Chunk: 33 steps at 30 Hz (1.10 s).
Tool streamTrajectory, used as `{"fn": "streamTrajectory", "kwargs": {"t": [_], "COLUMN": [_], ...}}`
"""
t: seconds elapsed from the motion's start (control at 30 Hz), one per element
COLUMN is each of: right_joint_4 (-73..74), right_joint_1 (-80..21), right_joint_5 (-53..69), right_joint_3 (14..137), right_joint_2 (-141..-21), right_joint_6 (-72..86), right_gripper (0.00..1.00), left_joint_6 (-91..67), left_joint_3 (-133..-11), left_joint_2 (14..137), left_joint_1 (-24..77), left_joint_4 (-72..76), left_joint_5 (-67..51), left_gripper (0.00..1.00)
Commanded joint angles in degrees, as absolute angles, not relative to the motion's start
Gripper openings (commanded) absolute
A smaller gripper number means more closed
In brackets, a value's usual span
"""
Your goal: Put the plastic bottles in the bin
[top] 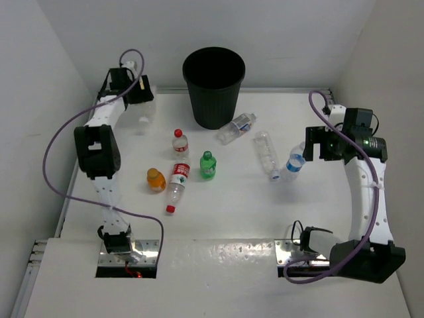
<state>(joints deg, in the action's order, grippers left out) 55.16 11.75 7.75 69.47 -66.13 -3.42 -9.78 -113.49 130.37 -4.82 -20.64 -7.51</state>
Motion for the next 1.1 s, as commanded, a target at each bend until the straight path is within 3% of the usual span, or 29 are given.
{"fn": "streamTrajectory", "kwargs": {"t": [0.0,0.2,0.53,0.77,1.07], "right_joint_4": [53.9,53.2,53.1,53.4,56.5], "right_joint_1": [13.2,15.5,16.0,16.1,16.0], "right_joint_5": [11.0,14.8,18.1,19.3,16.6], "right_joint_3": [68.6,67.0,65.8,65.3,65.9], "right_joint_2": [-61.7,-56.7,-53.0,-51.6,-49.0], "right_joint_6": [-2.6,-1.8,2.2,2.9,1.8], "right_gripper": [0.96,0.96,0.96,0.96,0.97], "left_joint_6": [-18.8,-17.9,-13.0,-7.6,-8.1], "left_joint_3": [-106.3,-114.0,-96.8,-99.4,-111.2], "left_joint_2": [111.3,101.9,93.9,103.1,116.6], "left_joint_1": [-6.1,-2.0,12.4,20.4,21.8], "left_joint_4": [6.5,11.4,43.2,51.0,49.9], "left_joint_5": [-14.2,-14.9,-20.7,-9.3,-7.0], "left_gripper": [0.04,0.0,0.0,0.0,0.0]}}
